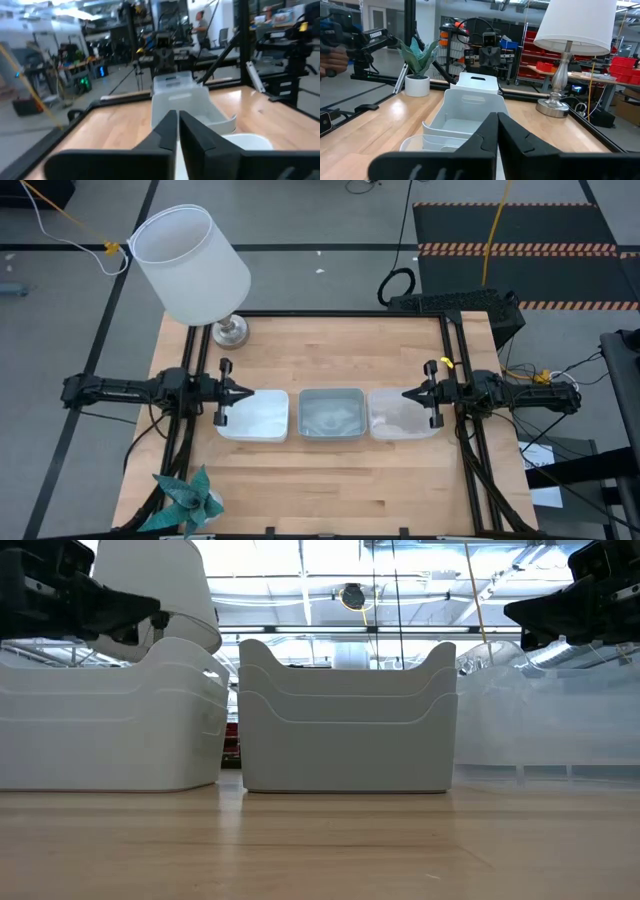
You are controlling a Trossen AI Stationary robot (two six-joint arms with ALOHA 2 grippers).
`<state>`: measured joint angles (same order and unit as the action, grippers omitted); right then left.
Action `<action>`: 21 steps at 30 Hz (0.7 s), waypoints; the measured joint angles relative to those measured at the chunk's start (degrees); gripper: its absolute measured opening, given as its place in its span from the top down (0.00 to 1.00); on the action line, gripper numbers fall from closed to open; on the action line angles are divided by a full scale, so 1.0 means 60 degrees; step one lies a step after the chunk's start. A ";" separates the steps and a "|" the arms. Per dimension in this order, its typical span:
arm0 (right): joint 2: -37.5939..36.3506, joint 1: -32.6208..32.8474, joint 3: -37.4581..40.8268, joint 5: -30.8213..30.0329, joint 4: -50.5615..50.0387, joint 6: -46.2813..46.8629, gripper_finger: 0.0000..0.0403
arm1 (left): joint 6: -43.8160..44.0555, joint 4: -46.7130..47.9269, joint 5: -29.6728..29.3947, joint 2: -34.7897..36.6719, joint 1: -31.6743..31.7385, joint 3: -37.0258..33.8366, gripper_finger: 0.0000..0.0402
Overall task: Stack baskets by color
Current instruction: Return to Home Position
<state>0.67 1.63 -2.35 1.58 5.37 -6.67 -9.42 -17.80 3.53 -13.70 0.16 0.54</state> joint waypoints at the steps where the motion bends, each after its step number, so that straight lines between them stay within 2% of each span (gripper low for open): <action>1: -0.0001 0.0000 0.0000 0.0000 0.0000 0.0002 1.00 | -0.0106 -0.0104 0.0012 0.0001 -0.0074 0.0000 0.97; 8: -0.0004 0.0000 0.0000 0.0000 0.0000 0.0000 1.00 | -0.0395 0.0176 0.0015 0.0508 -0.0363 0.0000 0.99; 21: -0.0002 -0.0001 0.0000 0.0000 0.0000 0.0001 1.00 | -0.0428 0.2568 -0.0077 0.2281 -0.0342 0.0004 1.00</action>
<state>0.65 1.62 -2.35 1.58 5.37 -6.67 -11.99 -2.40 3.06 -0.01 -1.89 0.56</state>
